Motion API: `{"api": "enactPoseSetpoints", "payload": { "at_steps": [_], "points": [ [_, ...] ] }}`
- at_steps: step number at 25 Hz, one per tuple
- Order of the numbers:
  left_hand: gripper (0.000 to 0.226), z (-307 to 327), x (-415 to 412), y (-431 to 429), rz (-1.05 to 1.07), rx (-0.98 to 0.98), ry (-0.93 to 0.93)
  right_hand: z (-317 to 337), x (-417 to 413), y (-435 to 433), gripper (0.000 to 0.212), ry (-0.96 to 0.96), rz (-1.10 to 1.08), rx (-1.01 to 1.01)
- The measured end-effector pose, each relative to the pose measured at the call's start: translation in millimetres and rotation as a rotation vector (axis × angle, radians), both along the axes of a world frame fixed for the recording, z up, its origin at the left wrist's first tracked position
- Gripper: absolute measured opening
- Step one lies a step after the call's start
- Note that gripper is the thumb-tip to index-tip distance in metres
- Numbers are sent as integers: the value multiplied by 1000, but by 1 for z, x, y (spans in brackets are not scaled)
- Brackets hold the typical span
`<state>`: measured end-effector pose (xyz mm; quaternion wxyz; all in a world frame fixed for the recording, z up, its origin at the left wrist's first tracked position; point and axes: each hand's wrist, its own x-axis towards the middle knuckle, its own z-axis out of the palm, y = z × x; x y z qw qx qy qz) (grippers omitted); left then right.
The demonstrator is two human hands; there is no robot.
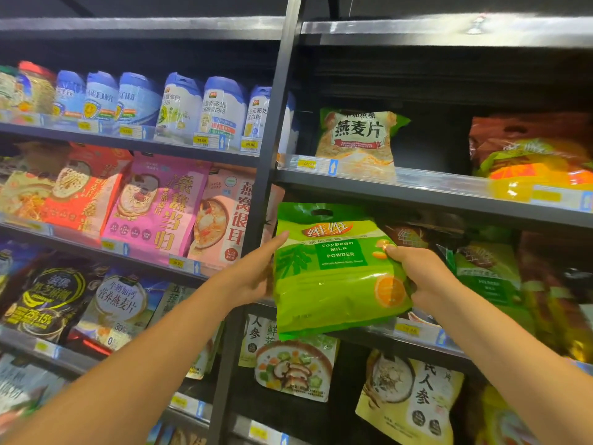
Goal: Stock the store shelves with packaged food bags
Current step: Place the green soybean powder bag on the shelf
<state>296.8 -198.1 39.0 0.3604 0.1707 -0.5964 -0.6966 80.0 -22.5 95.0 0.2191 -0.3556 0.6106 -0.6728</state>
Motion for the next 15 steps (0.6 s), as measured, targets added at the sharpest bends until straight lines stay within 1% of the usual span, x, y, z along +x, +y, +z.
{"api": "enactPoseSetpoints", "payload": {
  "at_steps": [1,3,5,6,7,9,11,14,15],
  "points": [
    [48,-3,2,7,-80,40,-6,-9,5,12,13,-3,10,-7],
    [46,-13,6,24,-173,120,11,-31,12,36,15,-4,6,-32],
    [41,-34,7,40,-187,160,8,-55,21,57,16,-7,13,-64],
    [42,-47,7,50,-195,179,4,-67,26,67,18,-13,18,-75],
    [46,-60,9,59,-189,202,10,-80,31,77,21,-17,18,-88],
    [52,-84,12,73,-172,203,80,-103,39,96,24,10,4,-109],
    [52,-103,16,94,-118,177,141,-126,45,116,26,50,-42,-129],
    [53,-128,22,126,-23,162,147,-161,54,145,25,82,-75,-153],
    [54,-137,23,132,5,152,144,-173,54,152,28,108,-68,-154]
  ]
}}
